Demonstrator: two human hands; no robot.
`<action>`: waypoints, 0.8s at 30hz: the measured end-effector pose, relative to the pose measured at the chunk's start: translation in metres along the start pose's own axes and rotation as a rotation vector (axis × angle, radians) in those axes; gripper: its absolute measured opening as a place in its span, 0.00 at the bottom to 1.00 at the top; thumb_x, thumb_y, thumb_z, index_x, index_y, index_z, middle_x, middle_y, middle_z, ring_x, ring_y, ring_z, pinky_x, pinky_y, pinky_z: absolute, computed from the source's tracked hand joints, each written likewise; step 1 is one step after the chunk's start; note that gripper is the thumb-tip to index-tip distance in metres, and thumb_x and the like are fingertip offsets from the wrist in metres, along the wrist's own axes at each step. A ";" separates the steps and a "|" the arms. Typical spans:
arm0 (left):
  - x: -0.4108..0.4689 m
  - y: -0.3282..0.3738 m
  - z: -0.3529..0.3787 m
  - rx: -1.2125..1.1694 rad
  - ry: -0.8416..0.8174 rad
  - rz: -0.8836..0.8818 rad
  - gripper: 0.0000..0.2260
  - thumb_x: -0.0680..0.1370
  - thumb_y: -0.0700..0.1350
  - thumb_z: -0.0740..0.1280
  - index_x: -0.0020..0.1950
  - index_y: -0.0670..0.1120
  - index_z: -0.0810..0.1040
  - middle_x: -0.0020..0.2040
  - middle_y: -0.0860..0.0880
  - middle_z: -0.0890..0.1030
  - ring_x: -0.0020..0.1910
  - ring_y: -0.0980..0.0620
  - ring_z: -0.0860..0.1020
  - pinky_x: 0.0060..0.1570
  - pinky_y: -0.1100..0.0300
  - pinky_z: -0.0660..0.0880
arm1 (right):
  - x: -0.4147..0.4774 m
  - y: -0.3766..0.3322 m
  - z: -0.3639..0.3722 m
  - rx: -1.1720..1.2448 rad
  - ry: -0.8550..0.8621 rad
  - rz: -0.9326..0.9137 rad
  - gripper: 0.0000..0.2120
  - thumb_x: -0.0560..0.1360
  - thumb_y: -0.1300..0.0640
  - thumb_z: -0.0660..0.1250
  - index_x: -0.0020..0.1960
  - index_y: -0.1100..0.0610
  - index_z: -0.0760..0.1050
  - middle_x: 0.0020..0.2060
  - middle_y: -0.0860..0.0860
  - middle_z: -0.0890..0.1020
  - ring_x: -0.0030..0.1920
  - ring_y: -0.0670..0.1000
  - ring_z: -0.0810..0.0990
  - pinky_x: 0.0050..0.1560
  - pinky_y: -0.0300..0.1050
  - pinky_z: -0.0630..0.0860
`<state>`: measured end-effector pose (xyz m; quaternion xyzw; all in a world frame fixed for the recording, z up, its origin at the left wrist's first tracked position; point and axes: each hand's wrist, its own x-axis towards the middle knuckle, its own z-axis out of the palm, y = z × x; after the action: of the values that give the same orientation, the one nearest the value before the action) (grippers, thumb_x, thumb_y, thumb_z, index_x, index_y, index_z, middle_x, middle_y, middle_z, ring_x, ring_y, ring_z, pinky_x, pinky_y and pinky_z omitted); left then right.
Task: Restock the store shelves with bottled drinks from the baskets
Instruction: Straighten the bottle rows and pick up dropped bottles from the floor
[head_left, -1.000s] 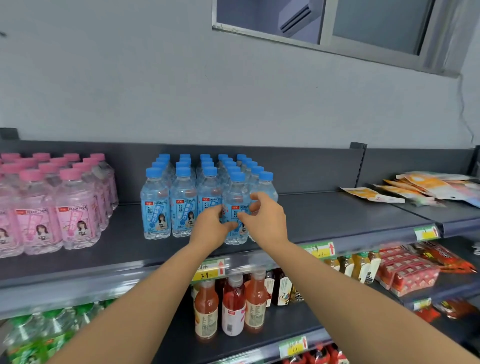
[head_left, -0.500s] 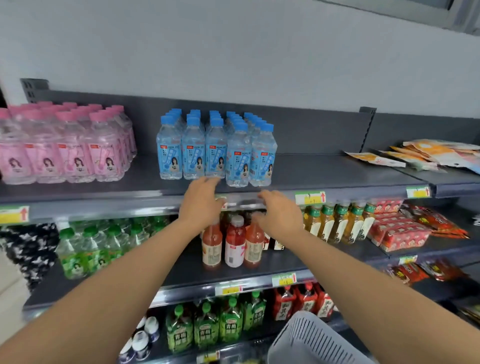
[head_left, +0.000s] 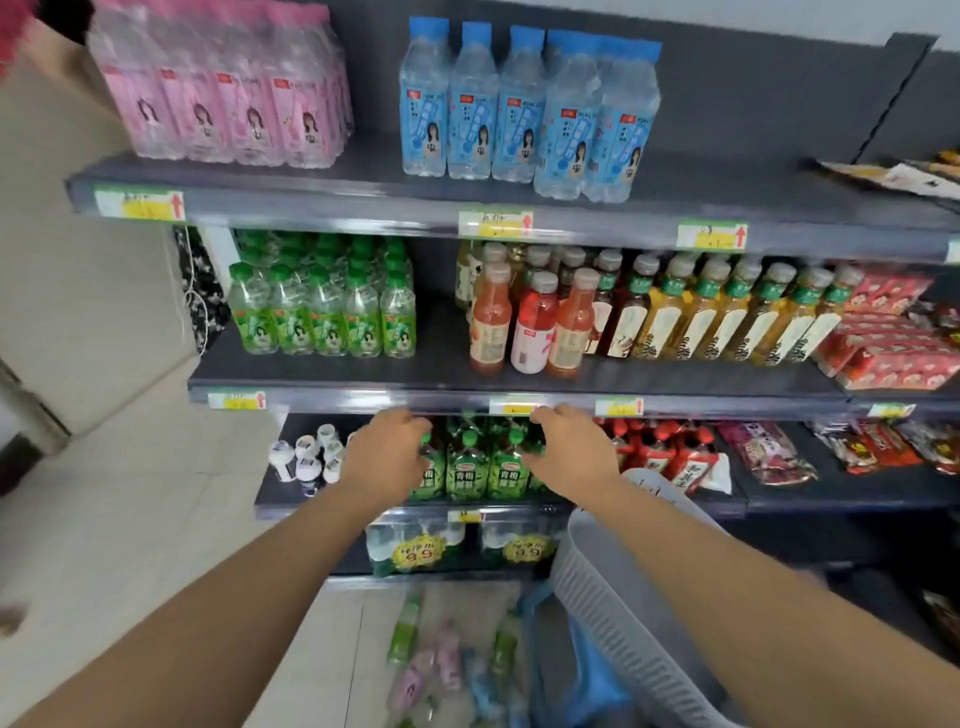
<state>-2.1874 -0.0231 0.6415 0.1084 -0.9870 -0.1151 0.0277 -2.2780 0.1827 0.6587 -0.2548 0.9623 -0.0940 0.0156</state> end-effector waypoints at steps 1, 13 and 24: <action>-0.008 -0.007 0.011 0.019 -0.023 -0.010 0.19 0.76 0.46 0.67 0.66 0.47 0.73 0.59 0.46 0.74 0.62 0.45 0.71 0.54 0.49 0.74 | -0.005 -0.003 0.011 0.002 -0.023 0.000 0.23 0.74 0.48 0.70 0.66 0.55 0.71 0.59 0.54 0.75 0.63 0.56 0.73 0.54 0.52 0.78; -0.088 -0.072 0.170 0.031 -0.277 -0.021 0.16 0.76 0.43 0.67 0.64 0.47 0.75 0.58 0.47 0.75 0.61 0.46 0.71 0.53 0.53 0.74 | -0.058 -0.023 0.180 0.050 -0.296 0.117 0.22 0.75 0.49 0.67 0.67 0.53 0.71 0.62 0.54 0.74 0.64 0.55 0.72 0.56 0.50 0.77; -0.141 -0.109 0.369 0.029 -0.474 -0.089 0.18 0.76 0.43 0.66 0.66 0.48 0.73 0.59 0.47 0.75 0.60 0.46 0.73 0.51 0.54 0.75 | -0.118 0.020 0.388 0.022 -0.518 0.238 0.19 0.76 0.49 0.66 0.64 0.55 0.72 0.60 0.55 0.77 0.61 0.57 0.76 0.54 0.49 0.76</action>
<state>-2.0568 -0.0142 0.2528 0.1219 -0.9618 -0.1245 -0.2113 -2.1548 0.1906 0.2721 -0.1555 0.9482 -0.0339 0.2748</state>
